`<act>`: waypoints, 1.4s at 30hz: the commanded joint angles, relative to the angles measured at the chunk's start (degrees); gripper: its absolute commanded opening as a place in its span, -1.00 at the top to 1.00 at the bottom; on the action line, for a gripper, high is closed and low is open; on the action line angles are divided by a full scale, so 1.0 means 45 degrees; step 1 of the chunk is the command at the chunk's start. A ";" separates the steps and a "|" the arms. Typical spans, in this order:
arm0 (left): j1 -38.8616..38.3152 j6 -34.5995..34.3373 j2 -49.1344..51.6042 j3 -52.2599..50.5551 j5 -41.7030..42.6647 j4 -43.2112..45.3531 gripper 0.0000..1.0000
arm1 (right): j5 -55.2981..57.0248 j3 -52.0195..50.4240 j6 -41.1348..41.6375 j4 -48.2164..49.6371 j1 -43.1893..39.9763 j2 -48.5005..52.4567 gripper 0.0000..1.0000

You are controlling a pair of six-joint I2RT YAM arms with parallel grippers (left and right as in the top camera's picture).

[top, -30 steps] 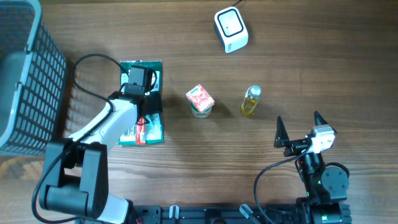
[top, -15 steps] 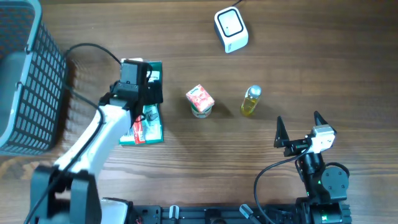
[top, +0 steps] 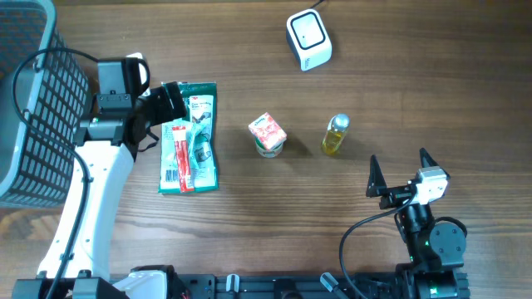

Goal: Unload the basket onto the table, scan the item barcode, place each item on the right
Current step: 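Pull the glove packet out and lay it on the table, then move the right gripper from rest toward the yellow Vim bottle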

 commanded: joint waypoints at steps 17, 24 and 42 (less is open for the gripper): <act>0.0126 0.0063 -0.0141 0.0141 0.0534 0.0000 -1.00 | 0.0165 -0.0010 -0.0146 0.0029 -0.0005 -0.0010 -1.00; 0.0126 0.0063 -0.0141 0.0141 0.0534 0.0000 -1.00 | 0.0165 -0.0010 -0.0146 0.0029 -0.0005 -0.0010 -0.99; 0.0126 0.0063 -0.0141 0.0141 0.0534 0.0000 -1.00 | -0.0185 0.0583 0.3186 -0.1098 -0.0005 0.0112 -0.99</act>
